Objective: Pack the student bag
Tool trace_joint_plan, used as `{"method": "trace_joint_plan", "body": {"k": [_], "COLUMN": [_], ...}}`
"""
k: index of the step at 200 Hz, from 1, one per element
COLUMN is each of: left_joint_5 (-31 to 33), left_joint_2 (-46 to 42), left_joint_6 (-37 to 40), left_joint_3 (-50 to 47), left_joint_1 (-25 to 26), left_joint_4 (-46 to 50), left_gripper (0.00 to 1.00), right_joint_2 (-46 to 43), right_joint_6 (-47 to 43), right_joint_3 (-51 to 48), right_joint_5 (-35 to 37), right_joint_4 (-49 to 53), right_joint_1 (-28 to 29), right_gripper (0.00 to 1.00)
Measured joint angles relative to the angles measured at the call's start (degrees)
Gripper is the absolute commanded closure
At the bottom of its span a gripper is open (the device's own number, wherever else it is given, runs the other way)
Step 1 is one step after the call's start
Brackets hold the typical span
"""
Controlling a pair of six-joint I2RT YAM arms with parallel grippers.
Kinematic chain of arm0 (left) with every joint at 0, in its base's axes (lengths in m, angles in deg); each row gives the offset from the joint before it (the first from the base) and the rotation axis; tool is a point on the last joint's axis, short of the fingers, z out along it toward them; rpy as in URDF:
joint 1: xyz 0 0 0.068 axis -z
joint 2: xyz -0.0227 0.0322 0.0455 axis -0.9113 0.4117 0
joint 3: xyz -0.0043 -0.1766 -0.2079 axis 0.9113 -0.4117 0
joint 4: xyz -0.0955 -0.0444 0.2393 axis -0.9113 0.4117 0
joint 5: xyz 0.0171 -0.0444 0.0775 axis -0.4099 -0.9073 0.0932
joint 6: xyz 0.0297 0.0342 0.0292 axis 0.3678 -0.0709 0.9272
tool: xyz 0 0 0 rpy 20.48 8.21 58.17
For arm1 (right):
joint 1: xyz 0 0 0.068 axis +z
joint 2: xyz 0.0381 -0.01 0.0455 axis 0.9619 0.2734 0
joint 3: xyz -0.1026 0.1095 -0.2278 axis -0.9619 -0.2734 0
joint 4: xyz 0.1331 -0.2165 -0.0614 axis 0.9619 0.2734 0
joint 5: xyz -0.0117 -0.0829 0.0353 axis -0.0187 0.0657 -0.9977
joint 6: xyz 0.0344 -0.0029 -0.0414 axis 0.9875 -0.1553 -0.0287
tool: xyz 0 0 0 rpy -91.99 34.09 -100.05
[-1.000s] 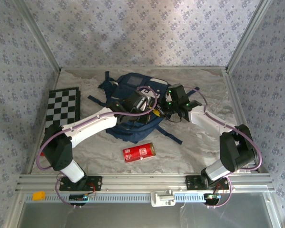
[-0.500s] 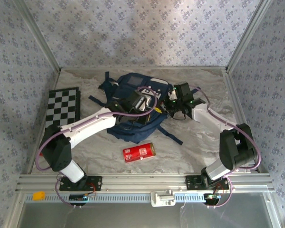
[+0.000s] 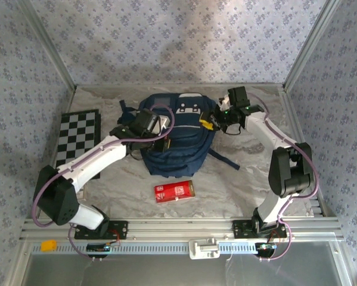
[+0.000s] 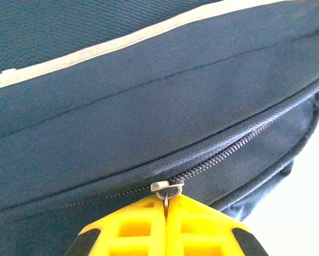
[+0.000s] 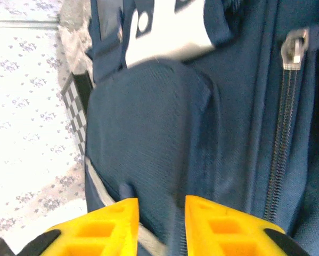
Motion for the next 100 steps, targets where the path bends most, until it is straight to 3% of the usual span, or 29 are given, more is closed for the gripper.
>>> {"method": "trace_joint_plan", "body": {"k": [37, 71, 100], "left_joint_5": [-1.29, -1.42, -1.51], "left_joint_2": [1.7, 3.45, 4.94], "left_joint_6": [-1.42, -2.14, -2.71], "left_joint_3": [0.44, 2.27, 3.67], "left_joint_1": [2.34, 3.15, 4.07], "left_joint_4": [-0.33, -0.83, -1.38], "left_gripper": [1.0, 1.0, 1.0], "right_joint_2": [-4.35, -12.09, -13.35], "right_joint_6": [-1.46, 3.13, 6.69], "right_joint_3": [-3.41, -14.71, -18.03], "right_joint_5": [0.79, -0.11, 0.42], "right_joint_4": [0.2, -3.65, -6.43], "right_joint_1": [-1.29, -0.79, 1.38], "right_gripper": [0.4, 0.4, 0.44]}}
